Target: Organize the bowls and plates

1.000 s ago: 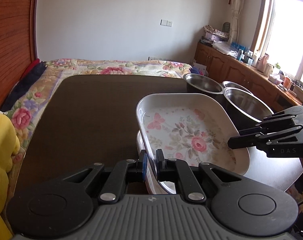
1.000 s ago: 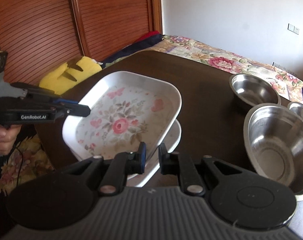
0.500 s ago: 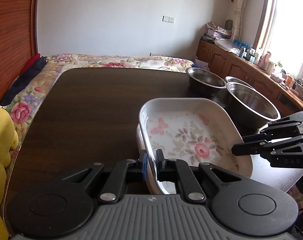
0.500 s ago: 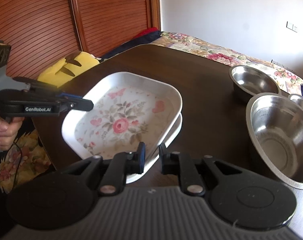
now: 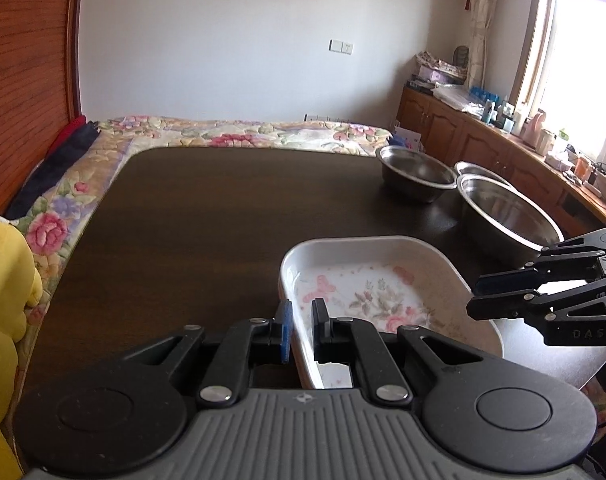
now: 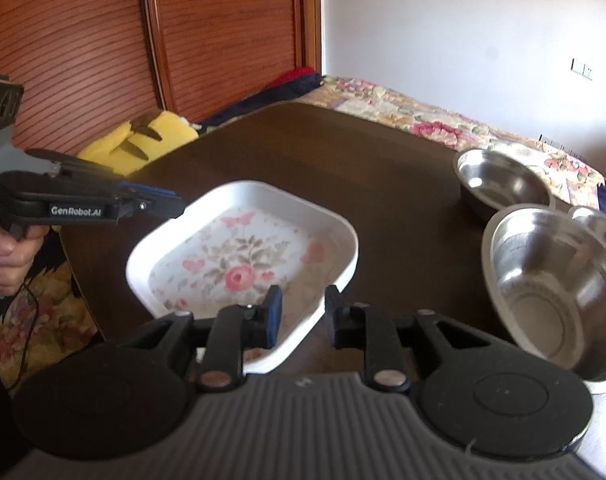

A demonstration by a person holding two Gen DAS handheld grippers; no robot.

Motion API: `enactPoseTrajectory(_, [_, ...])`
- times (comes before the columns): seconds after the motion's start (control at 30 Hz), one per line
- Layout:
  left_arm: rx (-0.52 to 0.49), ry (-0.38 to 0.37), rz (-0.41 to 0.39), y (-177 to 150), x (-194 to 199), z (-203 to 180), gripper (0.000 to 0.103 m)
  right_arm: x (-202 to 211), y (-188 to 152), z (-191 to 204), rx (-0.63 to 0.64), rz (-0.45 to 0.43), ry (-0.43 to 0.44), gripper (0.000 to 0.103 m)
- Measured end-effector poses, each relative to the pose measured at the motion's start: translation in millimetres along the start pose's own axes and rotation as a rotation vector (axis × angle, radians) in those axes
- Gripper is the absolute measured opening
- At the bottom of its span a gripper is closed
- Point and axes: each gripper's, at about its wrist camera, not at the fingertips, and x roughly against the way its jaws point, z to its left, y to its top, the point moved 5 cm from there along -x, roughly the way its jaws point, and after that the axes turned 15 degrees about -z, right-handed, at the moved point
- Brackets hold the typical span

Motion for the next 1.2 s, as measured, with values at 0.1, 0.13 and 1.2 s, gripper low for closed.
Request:
enactPoseTrajectory(0.1, [-0.008,-0.006,-0.022,9,4,-5,0.039,6,5,-6,-0.002,-0.027,-0.01,0.026])
enactPoseTrajectory(0.13, [-0.013,-0.011,-0.03,12,4,-7,0.042,9,6,-8,-0.004,-0.036,-0.015,0.026])
enactPoseTrajectory(1.2, [-0.147,-0.155,-0.066,42,-52,-115,0.071,66,-2,-128,-0.072,-0.193,-0.291,0.051])
